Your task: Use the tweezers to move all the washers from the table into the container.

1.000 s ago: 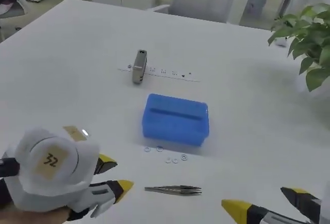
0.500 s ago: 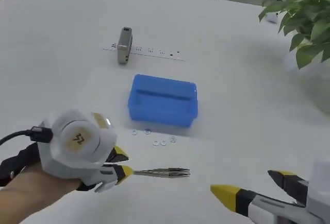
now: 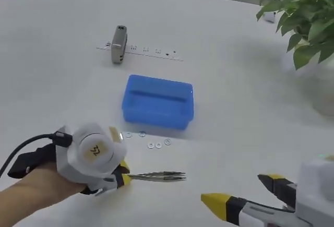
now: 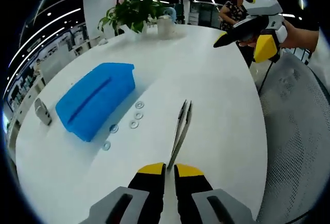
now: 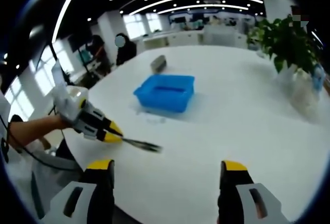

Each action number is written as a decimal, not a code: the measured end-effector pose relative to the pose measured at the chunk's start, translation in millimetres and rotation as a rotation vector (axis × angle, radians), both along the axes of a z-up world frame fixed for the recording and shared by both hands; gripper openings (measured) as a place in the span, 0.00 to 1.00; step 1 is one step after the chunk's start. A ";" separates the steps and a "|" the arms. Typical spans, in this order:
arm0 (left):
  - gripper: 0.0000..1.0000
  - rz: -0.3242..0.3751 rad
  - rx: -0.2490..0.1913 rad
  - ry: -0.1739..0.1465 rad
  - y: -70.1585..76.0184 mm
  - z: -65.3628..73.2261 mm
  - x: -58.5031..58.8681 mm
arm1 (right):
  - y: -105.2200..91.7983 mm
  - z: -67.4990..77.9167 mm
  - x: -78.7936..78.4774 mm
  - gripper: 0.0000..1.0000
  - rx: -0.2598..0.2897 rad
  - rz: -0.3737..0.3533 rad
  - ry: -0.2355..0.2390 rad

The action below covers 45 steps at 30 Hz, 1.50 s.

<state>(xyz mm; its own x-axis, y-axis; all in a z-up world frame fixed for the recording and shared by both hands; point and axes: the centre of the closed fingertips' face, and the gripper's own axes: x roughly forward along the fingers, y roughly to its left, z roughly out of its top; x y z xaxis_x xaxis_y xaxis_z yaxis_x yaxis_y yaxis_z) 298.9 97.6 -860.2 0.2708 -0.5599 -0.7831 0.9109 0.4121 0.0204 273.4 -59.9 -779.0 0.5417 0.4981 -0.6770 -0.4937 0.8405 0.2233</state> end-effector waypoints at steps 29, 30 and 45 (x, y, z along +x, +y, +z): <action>0.00 -0.057 -0.149 -0.080 -33.4 99.4 -30.5 | 110.7 -10.6 -12.9 0.36 -0.092 0.525 -0.067; 0.00 -0.068 -0.149 -0.082 -34.5 101.6 -31.2 | 114.2 -13.1 -13.9 0.35 -0.100 0.547 -0.063; 0.00 -0.226 -0.134 -0.110 -40.2 120.9 -41.6 | 145.3 -14.7 -12.5 0.11 -0.112 0.821 -0.126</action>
<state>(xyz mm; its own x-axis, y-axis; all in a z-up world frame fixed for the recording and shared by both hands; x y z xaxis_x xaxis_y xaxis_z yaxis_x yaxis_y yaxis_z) 257.3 57.4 -739.3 0.2069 -0.7121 -0.6709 0.9753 0.2046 0.0836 260.9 85.4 -793.7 0.1113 0.7010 -0.7045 -0.9741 0.2172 0.0622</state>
